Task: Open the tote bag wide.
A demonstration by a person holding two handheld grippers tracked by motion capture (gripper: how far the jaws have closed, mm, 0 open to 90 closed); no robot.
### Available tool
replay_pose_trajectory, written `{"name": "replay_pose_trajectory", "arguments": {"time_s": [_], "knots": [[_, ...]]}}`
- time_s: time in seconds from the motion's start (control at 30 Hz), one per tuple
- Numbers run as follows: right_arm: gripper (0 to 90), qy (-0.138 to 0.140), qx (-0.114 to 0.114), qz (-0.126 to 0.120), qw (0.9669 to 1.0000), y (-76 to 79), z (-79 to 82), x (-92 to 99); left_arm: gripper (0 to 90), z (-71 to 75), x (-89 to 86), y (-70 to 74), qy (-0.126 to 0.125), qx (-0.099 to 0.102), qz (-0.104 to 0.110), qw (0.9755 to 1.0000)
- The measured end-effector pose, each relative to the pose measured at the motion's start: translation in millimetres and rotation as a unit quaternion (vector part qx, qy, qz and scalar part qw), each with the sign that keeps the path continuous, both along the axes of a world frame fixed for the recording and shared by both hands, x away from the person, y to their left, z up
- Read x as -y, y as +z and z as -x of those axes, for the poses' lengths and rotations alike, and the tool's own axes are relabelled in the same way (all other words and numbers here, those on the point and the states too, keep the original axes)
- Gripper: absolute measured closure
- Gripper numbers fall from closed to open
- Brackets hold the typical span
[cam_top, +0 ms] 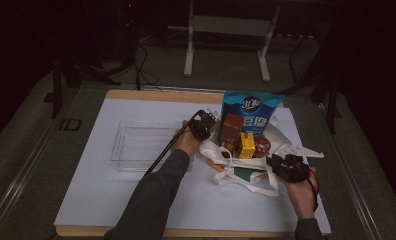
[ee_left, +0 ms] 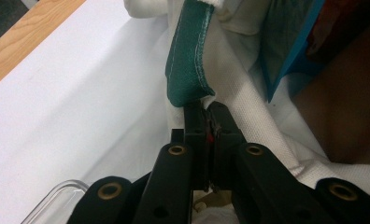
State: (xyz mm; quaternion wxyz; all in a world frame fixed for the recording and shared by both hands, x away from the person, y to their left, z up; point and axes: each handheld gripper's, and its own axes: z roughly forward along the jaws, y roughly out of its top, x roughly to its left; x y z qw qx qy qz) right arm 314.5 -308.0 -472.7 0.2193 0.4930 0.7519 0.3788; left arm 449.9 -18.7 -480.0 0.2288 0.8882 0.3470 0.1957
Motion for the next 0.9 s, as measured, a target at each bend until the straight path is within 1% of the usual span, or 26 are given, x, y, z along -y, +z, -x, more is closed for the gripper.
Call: {"name": "replay_pose_trajectory", "arguments": {"time_s": [0.03, 0.07, 0.13, 0.2, 0.27, 0.3, 0.33, 0.37, 0.4, 0.47, 0.5, 0.53, 0.6, 0.7, 0.83, 0.9], "knots": [[69.9, 0.0, -0.002, -0.002, 1.0, -3.9, 3.5, -1.4, 87.7, 0.3, 0.1, 0.2, 0.0, 0.0, -0.001, 1.0], [69.8, -0.001, -0.006, 0.002, 1.0, -8.3, 5.3, -2.8, 87.7, 0.9, 0.2, 0.5, -0.001, -0.001, -0.002, 1.0], [70.2, 0.0, -0.018, 0.011, 0.9998, -19.0, 4.9, -5.0, 87.6, 2.7, 0.6, 0.8, -0.001, 0.002, -0.001, 1.0], [70.8, -0.004, -0.029, 0.011, 0.9995, -30.0, 3.4, -7.0, 87.4, 4.0, -0.2, 1.2, -0.006, 0.004, 0.0, 1.0], [70.8, -0.008, -0.033, 0.017, 0.9993, -39.1, 2.4, -9.3, 87.1, 4.3, -2.4, 2.9, -0.01, 0.003, 0.005, 0.9999], [70.7, -0.011, -0.031, 0.016, 0.9993, -42.3, 2.3, -10.0, 86.7, 4.4, -3.4, 3.8, -0.012, 0.001, 0.008, 0.9999], [70.7, -0.011, -0.031, 0.016, 0.9993, -42.3, 2.3, -10.0, 86.3, 4.4, -3.4, 3.8, -0.012, 0.001, 0.008, 0.9999], [70.7, -0.013, -0.031, 0.016, 0.9993, -43.3, 2.2, -10.3, 86.3, 5.7, -6.4, 7.6, -0.018, 0.002, 0.015, 0.9997], [70.3, -0.009, -0.035, 0.029, 0.9989, -43.8, 1.6, -12.7, 84.8, 6.7, -7.4, 9.6, -0.02, 0.006, 0.018, 0.9996], [70.1, -0.009, -0.035, 0.039, 0.9986, -44.2, 2.1, -15.1, 84.3, 8.4, -10.1, 14.3, -0.02, 0.011, 0.028, 0.9993], [70.1, -0.009, -0.035, 0.039, 0.9986, -44.2, 2.1, -15.1, 83.9, 8.4, -10.1, 14.3, -0.02, 0.011, 0.028, 0.9993], [70.2, -0.011, -0.032, 0.041, 0.9986, -45.2, 2.7, -16.1, 83.9, 10.7, -14.1, 20.3, -0.02, 0.019, 0.041, 0.9988], [70.0, -0.015, -0.028, 0.04, 0.9987, -47.2, 3.7, -16.6, 82.0, 14.3, -18.7, 26.8, -0.019, 0.027, 0.058, 0.9977], [69.8, -0.014, -0.028, 0.038, 0.9988, -47.4, 3.6, -16.0, 81.4, 21.5, -24.2, 36.4, -0.031, 0.037, 0.076, 0.9959], [69.6, -0.014, -0.03, 0.035, 0.9989, -47.5, 3.1, -15.3, 80.9, 30.4, -27.7, 43.9, -0.048, 0.041, 0.081, 0.9947], [69.6, -0.014, -0.031, 0.035, 0.9988, -47.3, 2.7, -15.4, 81.8, 34.0, -28.8, 45.8, -0.054, 0.042, 0.088, 0.9938]]}}
